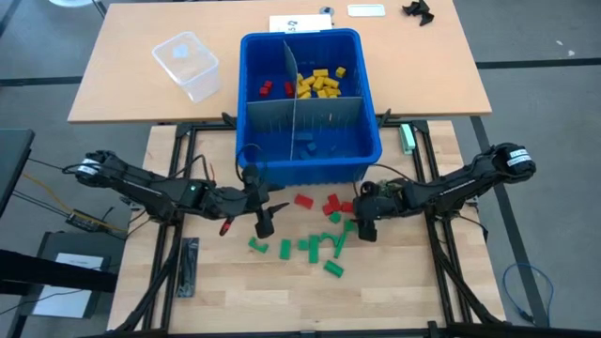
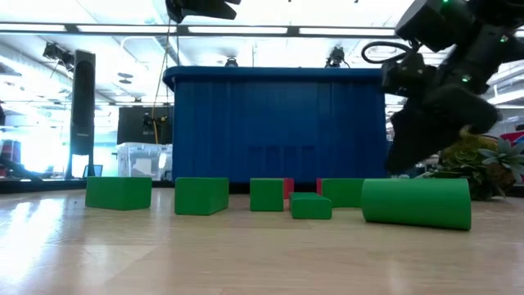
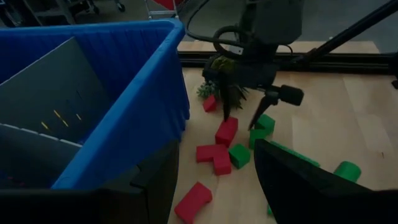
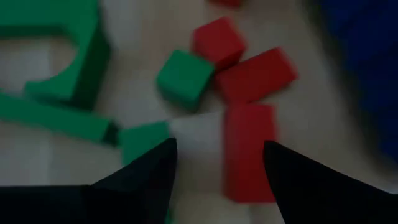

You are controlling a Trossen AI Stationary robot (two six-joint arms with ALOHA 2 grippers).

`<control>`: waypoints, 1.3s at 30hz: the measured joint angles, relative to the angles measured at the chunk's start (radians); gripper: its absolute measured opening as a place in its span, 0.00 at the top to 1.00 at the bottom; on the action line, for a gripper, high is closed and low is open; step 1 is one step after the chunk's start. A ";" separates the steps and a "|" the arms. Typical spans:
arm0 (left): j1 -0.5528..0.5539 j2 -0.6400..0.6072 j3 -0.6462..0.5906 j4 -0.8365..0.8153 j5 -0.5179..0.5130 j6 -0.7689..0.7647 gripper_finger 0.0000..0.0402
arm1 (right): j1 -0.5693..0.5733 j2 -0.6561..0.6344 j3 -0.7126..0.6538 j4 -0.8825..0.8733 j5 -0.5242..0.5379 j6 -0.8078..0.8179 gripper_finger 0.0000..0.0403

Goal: Sort Items/Unsort Items

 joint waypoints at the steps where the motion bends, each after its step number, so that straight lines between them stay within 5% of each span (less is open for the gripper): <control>1: 0.000 0.000 0.000 0.002 0.000 0.000 0.46 | -0.003 0.000 0.002 0.003 0.020 0.008 0.40; 18: 0.000 0.000 0.000 0.033 0.000 0.029 0.46 | -0.091 0.000 -0.099 0.072 -0.058 0.015 0.43; 32: 0.000 0.000 0.000 0.054 0.000 0.024 0.46 | -0.092 -0.001 -0.167 0.226 -0.028 -0.009 0.68; 39: 0.000 0.000 0.000 0.054 0.000 0.033 0.46 | -0.050 -0.001 -0.109 0.199 -0.055 0.016 0.68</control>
